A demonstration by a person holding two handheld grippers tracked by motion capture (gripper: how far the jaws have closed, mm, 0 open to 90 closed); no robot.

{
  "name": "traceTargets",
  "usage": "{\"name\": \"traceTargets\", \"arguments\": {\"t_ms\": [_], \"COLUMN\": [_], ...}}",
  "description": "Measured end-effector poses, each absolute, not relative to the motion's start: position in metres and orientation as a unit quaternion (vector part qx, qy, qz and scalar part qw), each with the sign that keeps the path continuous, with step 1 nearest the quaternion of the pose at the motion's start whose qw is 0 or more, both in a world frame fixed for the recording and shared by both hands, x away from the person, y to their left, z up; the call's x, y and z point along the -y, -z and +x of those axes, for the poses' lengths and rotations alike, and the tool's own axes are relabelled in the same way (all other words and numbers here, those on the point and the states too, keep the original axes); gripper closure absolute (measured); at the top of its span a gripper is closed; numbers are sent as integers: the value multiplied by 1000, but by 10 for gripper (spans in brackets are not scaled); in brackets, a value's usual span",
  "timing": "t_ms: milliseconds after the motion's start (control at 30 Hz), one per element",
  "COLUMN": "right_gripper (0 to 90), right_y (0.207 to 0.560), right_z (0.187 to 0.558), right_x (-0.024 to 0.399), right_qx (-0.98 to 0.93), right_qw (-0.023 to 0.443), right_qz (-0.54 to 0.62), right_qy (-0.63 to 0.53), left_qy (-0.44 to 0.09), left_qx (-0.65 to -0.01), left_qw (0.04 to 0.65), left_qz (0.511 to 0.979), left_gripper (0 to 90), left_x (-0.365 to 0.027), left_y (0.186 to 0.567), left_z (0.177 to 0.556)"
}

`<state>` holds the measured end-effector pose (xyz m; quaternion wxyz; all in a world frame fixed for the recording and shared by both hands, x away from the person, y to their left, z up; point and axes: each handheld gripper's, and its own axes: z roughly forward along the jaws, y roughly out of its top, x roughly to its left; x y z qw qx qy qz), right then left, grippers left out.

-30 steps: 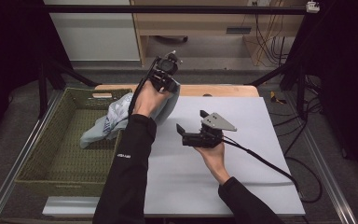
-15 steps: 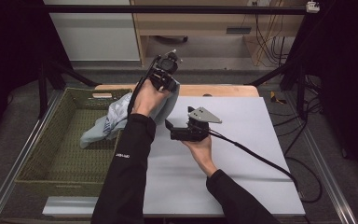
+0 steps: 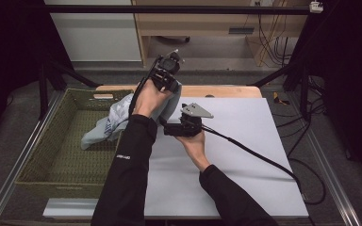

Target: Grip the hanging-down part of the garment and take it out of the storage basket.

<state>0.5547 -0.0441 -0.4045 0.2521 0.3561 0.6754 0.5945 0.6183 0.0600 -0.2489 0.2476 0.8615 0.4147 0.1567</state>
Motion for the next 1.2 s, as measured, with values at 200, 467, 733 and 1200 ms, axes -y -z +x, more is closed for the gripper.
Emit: {"name": "traceTargets", "arguments": {"t_ms": [200,467,733,1200], "right_gripper": [24,80,492,896], "right_y": [411,420,421,408], "right_z": [564,574,579,569], "right_x": [38,25,21,33], "right_qx": [-689,-692,-692,-708], "right_qw": [262,243,216,237], "right_qz": [342,352,364,356], "right_qy": [-583,-582,-585,-561], "left_qy": [-160,-159,-162,-166], "left_qx": [-412,-414,-412,-412], "left_qw": [244,244,245,245], "left_qz": [863,862,863,862], "left_gripper": [831,831,831,831], "left_x": [-59,-61,-63,-66], "left_y": [247,246,244,244], "left_z": [617,617,614,613]}}
